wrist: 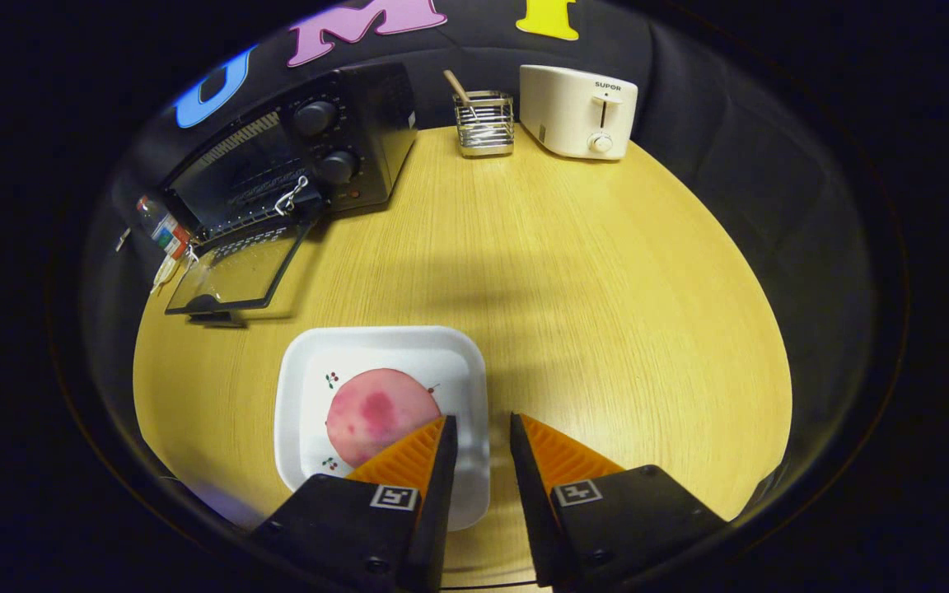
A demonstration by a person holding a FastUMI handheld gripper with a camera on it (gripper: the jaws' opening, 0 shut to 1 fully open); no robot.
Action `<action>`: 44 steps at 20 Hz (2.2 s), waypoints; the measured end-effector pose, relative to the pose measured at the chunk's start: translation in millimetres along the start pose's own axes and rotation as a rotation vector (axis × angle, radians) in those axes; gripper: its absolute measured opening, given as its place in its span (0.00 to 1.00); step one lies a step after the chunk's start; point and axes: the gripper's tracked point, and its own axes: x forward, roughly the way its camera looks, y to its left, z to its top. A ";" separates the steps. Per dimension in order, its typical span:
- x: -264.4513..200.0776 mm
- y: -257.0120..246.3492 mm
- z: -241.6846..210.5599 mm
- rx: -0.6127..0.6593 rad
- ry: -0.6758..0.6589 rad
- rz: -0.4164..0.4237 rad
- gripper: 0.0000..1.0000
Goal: Open the toaster oven, put the food inside, and close the toaster oven door.
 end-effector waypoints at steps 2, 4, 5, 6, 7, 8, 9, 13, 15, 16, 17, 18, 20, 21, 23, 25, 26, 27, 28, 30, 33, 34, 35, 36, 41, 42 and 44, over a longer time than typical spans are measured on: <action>0.6 0.1 -1.9 0.007 0.028 0.011 0.44; -0.3 -0.8 0.3 0.004 0.062 0.019 0.17; -0.2 -0.6 -1.1 0.001 0.080 0.021 0.16; -0.8 -0.2 -2.1 -0.005 0.104 0.028 0.16; -0.5 0.3 -4.5 -0.016 0.142 0.040 0.17; -3.2 0.4 -5.6 -0.003 0.170 0.053 0.16; -1.2 1.9 -8.5 0.008 0.217 0.072 0.11; 0.6 3.1 -7.2 0.023 0.252 0.116 0.05; 0.6 3.1 -6.8 0.036 0.268 0.138 0.05; 0.8 3.8 -7.7 0.056 0.283 0.157 0.05; 0.1 5.1 -8.5 0.089 0.299 0.182 0.05; -0.5 6.6 -9.0 0.134 0.313 0.209 0.05; -3.5 8.6 -10.4 0.225 0.331 0.270 0.05; -5.1 11.1 -12.0 0.274 0.337 0.302 0.05; -10.7 17.8 -17.0 0.397 0.352 0.359 0.05; -20.4 28.1 -16.5 0.545 0.342 0.418 0.05; -24.0 32.7 -15.8 0.596 0.333 0.439 0.05; -27.9 35.7 -17.3 0.629 0.324 0.446 0.05; -30.8 37.6 -20.1 0.645 0.316 0.449 0.05; -38.2 44.6 -19.5 0.683 0.292 0.460 0.05; -63.0 62.5 -0.6 0.780 0.216 0.492 0.05; -68.2 70.6 6.5 0.811 0.186 0.496 0.05; -74.5 80.8 10.0 0.832 0.167 0.499 0.05; -78.5 89.5 14.9 0.849 0.145 0.497 0.05; -74.7 105.3 7.5 0.937 0.093 0.470 0.05; -70.7 103.6 4.7 0.978 0.083 0.481 0.05; -62.1 87.8 -7.8 1.026 0.064 0.440 0.05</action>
